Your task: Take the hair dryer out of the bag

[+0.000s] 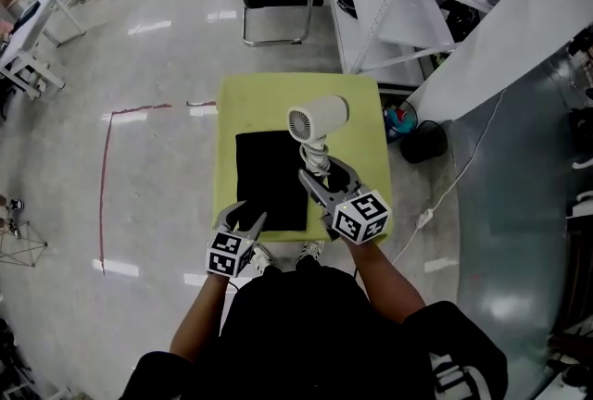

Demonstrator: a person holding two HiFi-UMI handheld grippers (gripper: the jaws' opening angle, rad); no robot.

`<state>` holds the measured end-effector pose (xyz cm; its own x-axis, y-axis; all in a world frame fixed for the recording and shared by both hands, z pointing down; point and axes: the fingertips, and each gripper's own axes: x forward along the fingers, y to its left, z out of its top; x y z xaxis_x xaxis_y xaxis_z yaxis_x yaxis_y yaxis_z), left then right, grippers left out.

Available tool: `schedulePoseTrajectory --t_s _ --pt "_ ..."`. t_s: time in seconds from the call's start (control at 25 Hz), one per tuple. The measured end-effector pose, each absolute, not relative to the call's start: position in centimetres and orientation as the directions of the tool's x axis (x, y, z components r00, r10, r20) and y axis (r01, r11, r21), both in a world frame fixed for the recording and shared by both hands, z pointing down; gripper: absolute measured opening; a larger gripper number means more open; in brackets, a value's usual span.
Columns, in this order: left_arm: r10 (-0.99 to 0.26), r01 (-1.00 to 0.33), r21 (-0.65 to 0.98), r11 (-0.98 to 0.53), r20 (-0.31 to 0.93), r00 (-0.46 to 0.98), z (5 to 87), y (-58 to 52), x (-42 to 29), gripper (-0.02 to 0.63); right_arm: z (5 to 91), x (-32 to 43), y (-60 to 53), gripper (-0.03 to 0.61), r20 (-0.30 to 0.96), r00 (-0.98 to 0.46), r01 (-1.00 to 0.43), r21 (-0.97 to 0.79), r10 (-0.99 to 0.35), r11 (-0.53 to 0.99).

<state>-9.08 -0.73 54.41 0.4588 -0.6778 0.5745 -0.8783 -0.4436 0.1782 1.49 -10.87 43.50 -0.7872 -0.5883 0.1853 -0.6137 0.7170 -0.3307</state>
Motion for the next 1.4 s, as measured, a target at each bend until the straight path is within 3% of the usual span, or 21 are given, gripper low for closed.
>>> schedulePoseTrajectory --t_s 0.12,0.32,0.68,1.4 --pt "-0.802 -0.929 0.129 -0.346 0.473 0.365 51.4 -2.7 -11.6 0.103 43.3 1.0 -10.8 0.224 0.181 -0.782 -0.620 -0.315 -0.596 0.718" --pt "-0.887 -0.959 0.076 -0.274 0.364 0.283 47.3 -5.7 -13.3 0.008 42.2 0.8 -11.1 0.222 0.151 -0.774 -0.628 -0.298 -0.615 0.718" --pt "-0.935 -0.965 0.066 -0.253 0.238 0.261 41.4 -7.9 -14.6 0.006 38.7 0.8 -11.3 0.222 0.085 -0.754 -0.652 -0.215 -0.652 0.727" --pt "-0.936 -0.964 0.064 -0.259 0.229 0.267 40.6 -8.4 -13.4 0.008 37.1 1.9 -11.8 0.222 0.055 -0.742 -0.666 -0.175 -0.668 0.725"
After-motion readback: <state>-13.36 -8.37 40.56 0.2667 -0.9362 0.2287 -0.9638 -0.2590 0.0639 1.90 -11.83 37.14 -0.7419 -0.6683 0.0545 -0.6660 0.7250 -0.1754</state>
